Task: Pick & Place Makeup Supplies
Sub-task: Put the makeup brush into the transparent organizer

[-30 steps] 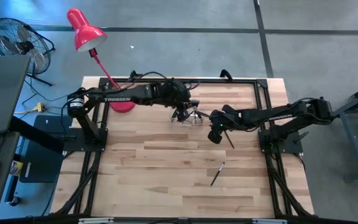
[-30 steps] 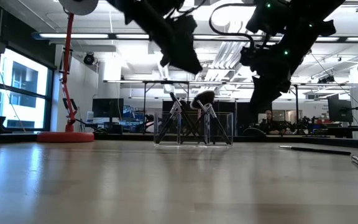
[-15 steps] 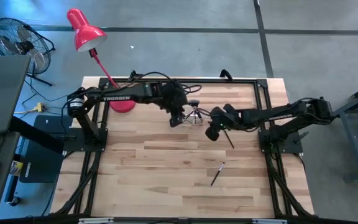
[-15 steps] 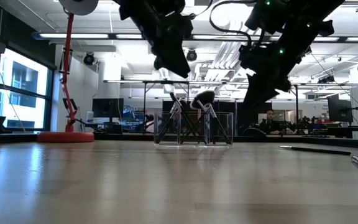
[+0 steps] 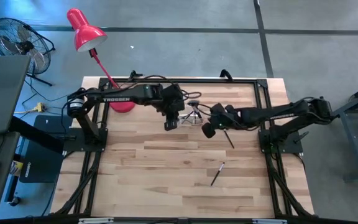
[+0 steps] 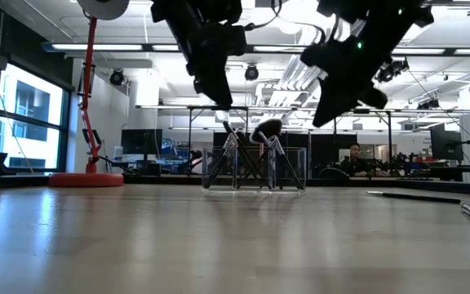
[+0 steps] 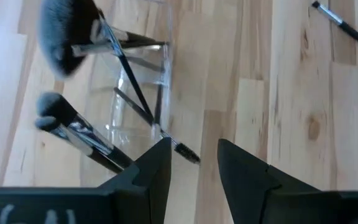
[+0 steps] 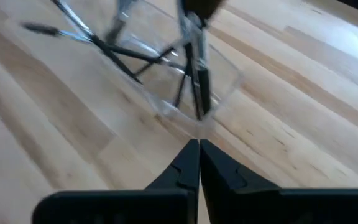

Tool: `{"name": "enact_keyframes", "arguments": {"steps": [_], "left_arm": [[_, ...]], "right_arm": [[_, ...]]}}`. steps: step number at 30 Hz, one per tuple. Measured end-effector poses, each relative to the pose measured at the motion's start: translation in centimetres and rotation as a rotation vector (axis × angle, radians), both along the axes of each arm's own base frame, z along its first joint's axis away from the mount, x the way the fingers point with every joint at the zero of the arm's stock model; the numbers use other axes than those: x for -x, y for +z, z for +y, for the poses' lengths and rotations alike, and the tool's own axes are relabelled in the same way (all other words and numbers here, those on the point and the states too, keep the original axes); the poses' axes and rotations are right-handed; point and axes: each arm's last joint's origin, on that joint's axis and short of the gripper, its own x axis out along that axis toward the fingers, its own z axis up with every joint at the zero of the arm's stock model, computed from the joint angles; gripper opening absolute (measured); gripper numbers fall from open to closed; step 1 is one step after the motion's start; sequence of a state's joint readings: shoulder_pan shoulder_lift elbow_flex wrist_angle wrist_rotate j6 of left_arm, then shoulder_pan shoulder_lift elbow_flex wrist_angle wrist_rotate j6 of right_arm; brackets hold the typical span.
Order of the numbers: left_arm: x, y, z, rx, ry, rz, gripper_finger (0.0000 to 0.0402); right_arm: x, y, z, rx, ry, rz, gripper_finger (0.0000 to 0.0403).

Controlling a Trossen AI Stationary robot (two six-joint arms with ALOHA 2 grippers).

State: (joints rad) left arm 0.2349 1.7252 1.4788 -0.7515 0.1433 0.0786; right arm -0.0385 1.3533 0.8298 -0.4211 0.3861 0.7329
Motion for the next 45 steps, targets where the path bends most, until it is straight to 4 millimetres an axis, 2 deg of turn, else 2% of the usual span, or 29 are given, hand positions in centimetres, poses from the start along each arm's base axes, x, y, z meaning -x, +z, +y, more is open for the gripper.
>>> {"name": "enact_keyframes", "arguments": {"steps": [4, 7, 10, 11, 14, 16, 21, 24, 30, 37, 45], "left_arm": [[0.5, -0.8, -1.7, -0.032, 0.012, 0.031, 0.0127], [1.8, -2.3, -3.5, -0.019, 0.022, 0.003, 0.0117], [4.1, -4.0, -5.0, 0.021, 0.046, 0.003, 0.0102], [4.4, -4.3, -5.4, 0.035, 0.06, -0.042, 0.0096], [6.4, -4.9, -6.3, 0.078, 0.098, -0.104, 0.0083], [7.0, -4.8, -6.8, 0.093, 0.118, -0.172, 0.0075], [8.6, -4.0, -7.8, 0.085, 0.138, -0.205, 0.0066], [8.7, -3.5, -8.3, 0.073, 0.149, -0.235, 0.0064], [8.6, -3.3, -9.1, 0.088, 0.141, -0.259, 0.0064], [8.4, -3.4, -9.5, 0.091, 0.131, -0.266, 0.0064], [8.4, -3.5, -9.4, 0.098, 0.127, -0.263, 0.0064]], "right_arm": [[0.1, 0.8, 1.0, -0.003, -0.069, 0.008, 0.0008], [0.2, 1.2, 1.9, -0.012, -0.092, 0.016, 0.0002], [0.6, 1.0, 2.8, -0.054, -0.109, 0.038, 0.0004], [0.7, 0.8, 3.0, -0.069, -0.12, 0.05, 0.0003], [0.8, -0.1, 3.5, -0.133, -0.135, 0.111, 0.0002], [0.6, -1.0, 3.7, -0.199, -0.126, 0.167, 0.0001], [0.4, -3.7, 4.1, -0.306, -0.16, 0.352, 0.0002], [0.9, -4.8, 4.0, -0.316, -0.227, 0.453, 0.0001], [1.7, -4.8, 4.0, -0.312, -0.319, 0.504, 0.002], [2.2, -5.2, 3.9, -0.308, -0.329, 0.524, 0.0072], [3.2, -6.9, 3.8, -0.307, -0.35, 0.528, 0.0118]]}}
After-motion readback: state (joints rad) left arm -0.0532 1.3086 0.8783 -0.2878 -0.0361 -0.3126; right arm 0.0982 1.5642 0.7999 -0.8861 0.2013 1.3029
